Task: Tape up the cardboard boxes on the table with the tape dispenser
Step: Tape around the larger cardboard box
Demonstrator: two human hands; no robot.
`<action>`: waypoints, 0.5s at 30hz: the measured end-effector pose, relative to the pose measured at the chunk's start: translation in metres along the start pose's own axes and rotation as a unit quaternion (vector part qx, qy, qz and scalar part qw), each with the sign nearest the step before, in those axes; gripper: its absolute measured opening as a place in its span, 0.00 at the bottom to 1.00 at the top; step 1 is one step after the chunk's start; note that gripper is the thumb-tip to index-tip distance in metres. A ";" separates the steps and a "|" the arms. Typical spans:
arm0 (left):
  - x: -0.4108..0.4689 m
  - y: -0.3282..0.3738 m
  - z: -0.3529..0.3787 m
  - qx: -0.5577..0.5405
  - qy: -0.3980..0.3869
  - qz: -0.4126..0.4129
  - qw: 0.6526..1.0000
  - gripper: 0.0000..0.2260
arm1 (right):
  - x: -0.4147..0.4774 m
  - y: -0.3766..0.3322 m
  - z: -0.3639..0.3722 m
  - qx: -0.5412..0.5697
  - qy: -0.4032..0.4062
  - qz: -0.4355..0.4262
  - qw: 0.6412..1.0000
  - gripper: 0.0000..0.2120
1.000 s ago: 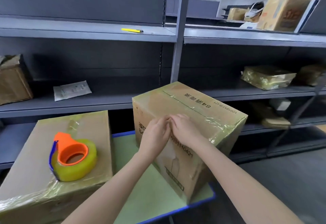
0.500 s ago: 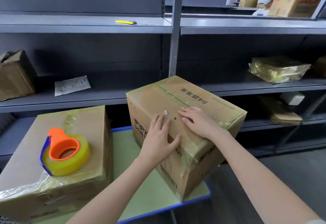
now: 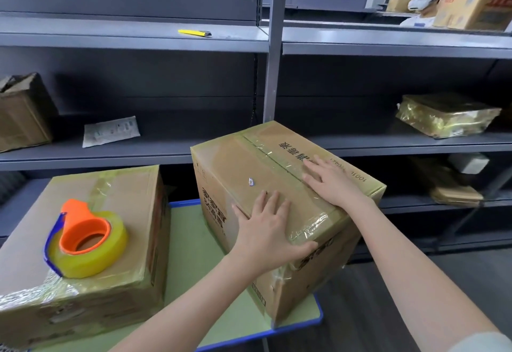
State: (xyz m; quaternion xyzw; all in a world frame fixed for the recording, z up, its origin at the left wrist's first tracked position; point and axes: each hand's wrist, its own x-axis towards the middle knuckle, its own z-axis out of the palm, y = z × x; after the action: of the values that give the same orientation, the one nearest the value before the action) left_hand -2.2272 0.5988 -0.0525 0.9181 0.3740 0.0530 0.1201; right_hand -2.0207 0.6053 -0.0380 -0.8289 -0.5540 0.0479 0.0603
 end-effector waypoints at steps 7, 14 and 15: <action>-0.007 0.009 0.000 0.004 -0.011 0.001 1.000 0.47 | 0.009 0.013 0.003 -0.062 0.034 0.109 0.992 0.31; -0.038 0.037 0.003 0.022 -0.043 -0.008 0.999 0.43 | 0.014 0.009 0.003 -0.049 0.012 0.013 0.999 0.30; -0.045 0.044 0.004 0.019 -0.059 -0.007 0.998 0.43 | 0.016 0.006 0.003 -0.045 0.005 -0.007 0.999 0.30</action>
State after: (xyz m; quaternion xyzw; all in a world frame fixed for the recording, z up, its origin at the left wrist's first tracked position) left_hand -2.2286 0.5359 -0.0454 0.9191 0.3738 -0.0091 0.1246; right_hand -2.0099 0.6177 -0.0421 -0.8272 -0.5610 0.0184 0.0262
